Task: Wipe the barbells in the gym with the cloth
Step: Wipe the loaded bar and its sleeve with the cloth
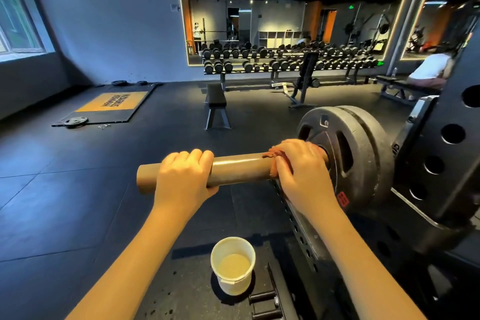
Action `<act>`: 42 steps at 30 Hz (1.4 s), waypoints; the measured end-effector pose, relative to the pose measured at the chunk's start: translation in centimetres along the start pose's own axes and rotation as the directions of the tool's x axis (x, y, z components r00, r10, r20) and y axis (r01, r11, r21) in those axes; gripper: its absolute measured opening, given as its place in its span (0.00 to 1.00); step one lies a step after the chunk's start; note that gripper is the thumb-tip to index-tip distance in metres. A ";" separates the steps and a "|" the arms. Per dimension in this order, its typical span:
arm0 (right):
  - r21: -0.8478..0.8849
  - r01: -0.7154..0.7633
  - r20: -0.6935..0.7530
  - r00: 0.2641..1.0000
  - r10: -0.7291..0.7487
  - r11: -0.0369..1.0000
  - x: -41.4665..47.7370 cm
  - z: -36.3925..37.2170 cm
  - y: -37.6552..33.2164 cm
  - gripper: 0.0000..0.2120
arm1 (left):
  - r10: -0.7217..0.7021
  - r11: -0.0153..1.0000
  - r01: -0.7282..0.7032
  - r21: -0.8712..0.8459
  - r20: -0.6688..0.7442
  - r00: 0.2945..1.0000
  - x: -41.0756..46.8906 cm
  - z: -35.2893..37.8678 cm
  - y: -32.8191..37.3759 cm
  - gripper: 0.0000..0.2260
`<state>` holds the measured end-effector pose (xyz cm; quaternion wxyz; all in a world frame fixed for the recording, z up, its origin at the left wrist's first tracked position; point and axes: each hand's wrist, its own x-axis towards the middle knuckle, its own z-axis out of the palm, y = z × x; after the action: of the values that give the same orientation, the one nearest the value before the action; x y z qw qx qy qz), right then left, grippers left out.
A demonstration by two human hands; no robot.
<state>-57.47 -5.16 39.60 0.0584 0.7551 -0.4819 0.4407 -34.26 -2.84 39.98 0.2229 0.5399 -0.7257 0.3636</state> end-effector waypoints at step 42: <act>0.140 0.069 0.083 0.993 -0.081 0.988 0.0 0.2 -1.4 0.12 | -0.030 0.995 0.033 0.096 -0.034 0.999 -0.7 0.6 -0.1 0.20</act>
<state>-56.19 -4.52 39.94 0.0018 0.7937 -0.4238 0.4363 -33.91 -2.87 39.16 0.2142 0.5555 -0.6948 0.4034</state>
